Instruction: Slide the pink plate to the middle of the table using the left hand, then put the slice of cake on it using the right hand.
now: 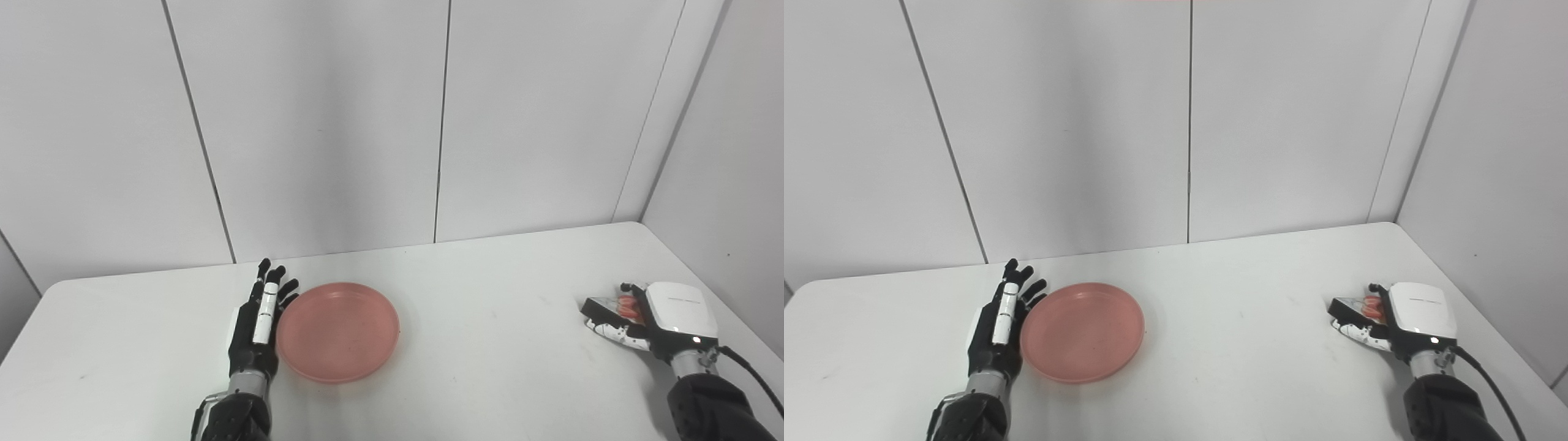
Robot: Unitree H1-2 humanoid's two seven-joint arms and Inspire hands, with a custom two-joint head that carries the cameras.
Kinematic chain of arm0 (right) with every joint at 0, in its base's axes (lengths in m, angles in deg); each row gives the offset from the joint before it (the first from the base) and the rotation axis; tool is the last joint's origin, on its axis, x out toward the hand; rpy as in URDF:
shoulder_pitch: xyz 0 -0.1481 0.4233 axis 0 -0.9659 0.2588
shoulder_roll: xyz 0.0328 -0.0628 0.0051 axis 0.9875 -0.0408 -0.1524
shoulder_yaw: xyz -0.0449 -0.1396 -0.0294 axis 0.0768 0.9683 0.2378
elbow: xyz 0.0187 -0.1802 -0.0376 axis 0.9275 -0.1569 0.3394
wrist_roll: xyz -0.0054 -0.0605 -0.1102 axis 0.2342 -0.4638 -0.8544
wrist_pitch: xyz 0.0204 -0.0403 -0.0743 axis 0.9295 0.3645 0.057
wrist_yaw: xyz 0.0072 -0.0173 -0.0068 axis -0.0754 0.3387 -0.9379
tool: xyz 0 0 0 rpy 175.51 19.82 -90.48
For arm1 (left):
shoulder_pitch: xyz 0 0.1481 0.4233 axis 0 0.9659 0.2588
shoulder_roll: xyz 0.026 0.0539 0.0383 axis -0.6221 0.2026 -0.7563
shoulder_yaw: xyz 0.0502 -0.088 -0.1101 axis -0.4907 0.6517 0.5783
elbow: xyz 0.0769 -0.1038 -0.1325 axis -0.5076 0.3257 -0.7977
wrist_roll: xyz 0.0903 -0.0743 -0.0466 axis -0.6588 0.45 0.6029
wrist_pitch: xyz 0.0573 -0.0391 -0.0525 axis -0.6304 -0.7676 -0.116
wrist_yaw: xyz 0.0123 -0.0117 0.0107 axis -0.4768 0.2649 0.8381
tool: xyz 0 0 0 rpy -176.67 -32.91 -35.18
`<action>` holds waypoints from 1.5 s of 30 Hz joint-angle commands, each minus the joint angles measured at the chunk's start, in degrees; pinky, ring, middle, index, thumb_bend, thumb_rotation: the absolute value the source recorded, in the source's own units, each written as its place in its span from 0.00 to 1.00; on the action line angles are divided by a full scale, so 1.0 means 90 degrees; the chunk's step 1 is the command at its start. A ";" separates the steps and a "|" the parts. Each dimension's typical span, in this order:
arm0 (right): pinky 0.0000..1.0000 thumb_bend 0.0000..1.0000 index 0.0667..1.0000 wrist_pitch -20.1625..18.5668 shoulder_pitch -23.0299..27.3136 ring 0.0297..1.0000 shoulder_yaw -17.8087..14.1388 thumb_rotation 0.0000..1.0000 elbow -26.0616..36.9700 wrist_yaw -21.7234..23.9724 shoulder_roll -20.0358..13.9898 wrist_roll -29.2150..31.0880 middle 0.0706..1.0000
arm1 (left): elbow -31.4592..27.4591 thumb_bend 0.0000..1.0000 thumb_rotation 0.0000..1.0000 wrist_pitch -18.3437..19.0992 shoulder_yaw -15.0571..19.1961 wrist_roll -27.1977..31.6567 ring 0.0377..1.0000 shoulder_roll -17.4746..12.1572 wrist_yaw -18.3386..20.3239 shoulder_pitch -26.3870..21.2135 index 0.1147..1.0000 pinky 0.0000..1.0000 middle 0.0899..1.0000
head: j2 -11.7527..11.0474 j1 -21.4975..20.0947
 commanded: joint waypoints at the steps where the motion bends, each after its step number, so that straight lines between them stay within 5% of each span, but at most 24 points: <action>1: 0.64 0.78 0.71 -0.0026 0.0108 0.68 0.0047 0.76 -0.0069 0.0090 -0.0117 0.0131 0.72 | -0.0093 0.67 0.81 0.0109 -0.0021 0.0047 0.85 0.0060 0.0021 0.0010 1.00 0.83 0.94 | 0.0007 0.0015; 11: 0.55 0.76 0.67 0.0104 0.0048 0.61 0.0154 0.78 -0.0385 0.0132 -0.0241 0.0458 0.66 | -0.0069 0.68 0.80 0.0111 -0.0022 0.0037 0.84 0.0060 -0.0006 -0.0016 1.00 0.81 0.93 | 0.0009 0.0056; 12: 0.42 0.74 0.56 0.0114 0.0059 0.48 0.0176 0.76 -0.0428 0.0131 -0.0250 0.0479 0.52 | -0.0087 0.68 0.80 0.0129 -0.0022 0.0034 0.84 0.0061 -0.0014 -0.0014 1.00 0.81 0.93 | 0.0009 0.0056; 15: 0.27 0.69 0.37 0.0155 0.0103 0.31 0.0253 0.74 -0.0580 0.0087 -0.0264 0.0502 0.33 | -0.0101 0.67 0.80 0.0150 -0.0024 0.0032 0.84 0.0056 -0.0012 -0.0019 1.00 0.81 0.92 | 0.0012 0.0058; 18: 0.16 0.57 0.25 0.0209 0.0128 0.20 0.0335 0.62 -0.0669 0.0005 -0.0273 0.0531 0.23 | -0.0090 0.67 0.81 0.0129 -0.0039 0.0001 0.84 0.0048 -0.0020 -0.0022 1.00 0.80 0.93 | 0.0012 0.0058; 30: 0.14 0.51 0.26 0.0371 0.0165 0.18 0.0488 0.48 -0.0701 -0.0297 -0.0316 0.0754 0.21 | -0.0087 0.66 0.81 0.0081 -0.0088 -0.0059 0.84 0.0028 -0.0037 -0.0032 1.00 0.78 0.93 | 0.0011 0.0125; 33: 0.12 0.52 0.23 0.0528 0.0153 0.15 0.0492 0.51 -0.0612 -0.0357 -0.0348 0.0821 0.18 | -0.0111 0.66 0.81 0.0099 -0.0093 -0.0059 0.85 0.0031 -0.0039 -0.0026 1.00 0.80 0.93 | 0.0016 0.0161; 45: 0.09 0.54 0.20 0.0527 -0.0071 0.11 0.0255 0.52 0.1361 -0.0090 -0.0461 0.0766 0.14 | -0.0466 0.63 0.83 0.0309 -0.0251 -0.0230 0.87 0.0195 -0.0244 0.0107 1.00 0.84 0.93 | 0.0089 0.0854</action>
